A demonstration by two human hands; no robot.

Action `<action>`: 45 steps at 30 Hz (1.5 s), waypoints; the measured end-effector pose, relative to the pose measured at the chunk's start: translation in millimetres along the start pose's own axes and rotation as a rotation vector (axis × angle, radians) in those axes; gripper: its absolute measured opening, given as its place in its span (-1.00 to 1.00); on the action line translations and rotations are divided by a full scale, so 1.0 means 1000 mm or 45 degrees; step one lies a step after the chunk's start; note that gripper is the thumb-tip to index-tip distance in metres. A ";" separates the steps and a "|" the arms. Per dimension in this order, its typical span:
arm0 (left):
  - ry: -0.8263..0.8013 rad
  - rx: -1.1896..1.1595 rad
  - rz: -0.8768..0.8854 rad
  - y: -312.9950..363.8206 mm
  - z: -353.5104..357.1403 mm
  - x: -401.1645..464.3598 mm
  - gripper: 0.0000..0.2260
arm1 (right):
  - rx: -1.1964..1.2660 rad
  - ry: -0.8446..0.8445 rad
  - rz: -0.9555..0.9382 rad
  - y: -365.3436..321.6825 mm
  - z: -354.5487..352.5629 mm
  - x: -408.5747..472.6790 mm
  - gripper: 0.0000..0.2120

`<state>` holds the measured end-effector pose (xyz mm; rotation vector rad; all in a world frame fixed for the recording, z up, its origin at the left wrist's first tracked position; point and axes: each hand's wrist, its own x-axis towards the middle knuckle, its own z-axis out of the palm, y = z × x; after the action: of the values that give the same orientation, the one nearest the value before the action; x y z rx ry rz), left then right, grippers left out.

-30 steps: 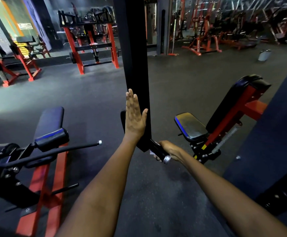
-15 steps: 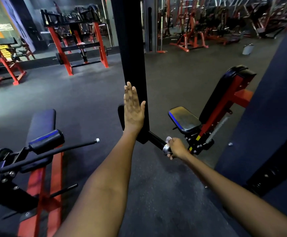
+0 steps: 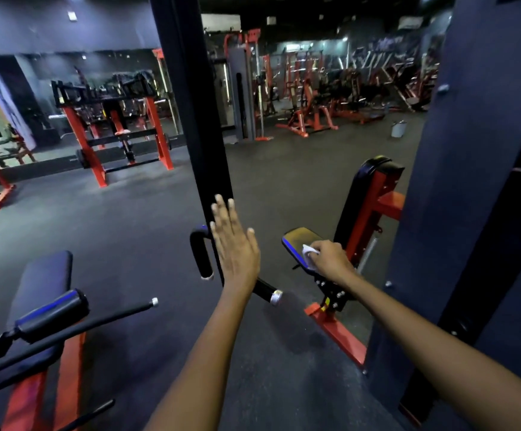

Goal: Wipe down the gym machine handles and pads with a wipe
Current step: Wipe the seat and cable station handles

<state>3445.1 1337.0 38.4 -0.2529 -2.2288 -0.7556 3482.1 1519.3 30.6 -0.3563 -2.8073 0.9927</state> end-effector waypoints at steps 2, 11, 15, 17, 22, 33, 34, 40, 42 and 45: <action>-0.073 -0.008 0.188 0.011 0.001 -0.008 -0.38 | -0.098 0.075 -0.061 0.000 -0.012 0.002 -0.79; -0.570 0.257 0.147 0.049 0.016 -0.030 -0.53 | -0.528 0.339 -0.300 0.030 -0.038 -0.001 -0.83; -0.683 0.329 0.117 0.062 0.035 -0.050 -0.52 | -0.515 0.330 -0.358 0.054 -0.037 -0.003 -0.80; -0.722 0.334 0.084 0.065 0.046 -0.059 -0.51 | -0.482 0.309 -0.389 0.065 -0.034 -0.001 -0.80; -0.797 0.363 -0.114 0.077 0.084 -0.076 -0.50 | -0.513 0.183 -0.471 0.094 -0.028 0.022 -0.77; -0.812 0.418 -0.387 0.103 0.160 -0.042 -0.54 | -0.426 0.133 -0.663 0.136 -0.021 0.117 -0.83; -0.801 0.421 -0.413 0.102 0.167 -0.033 -0.54 | -0.426 0.104 -0.674 0.136 -0.020 0.130 -0.83; -0.757 0.467 -0.503 0.082 0.205 0.021 -0.54 | -0.453 -0.022 -0.702 0.121 -0.006 0.212 -0.76; -0.732 0.494 -0.522 0.069 0.220 0.041 -0.55 | -0.423 -0.041 -0.720 0.113 0.004 0.244 -0.77; -0.732 0.473 -0.573 0.046 0.245 0.076 -0.58 | -0.364 -0.054 -0.727 0.094 0.020 0.291 -0.76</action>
<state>3263.5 1514.8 -18.4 0.2601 -2.9743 -0.5118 3214.5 1656.4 -29.1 0.4270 -2.8199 0.4802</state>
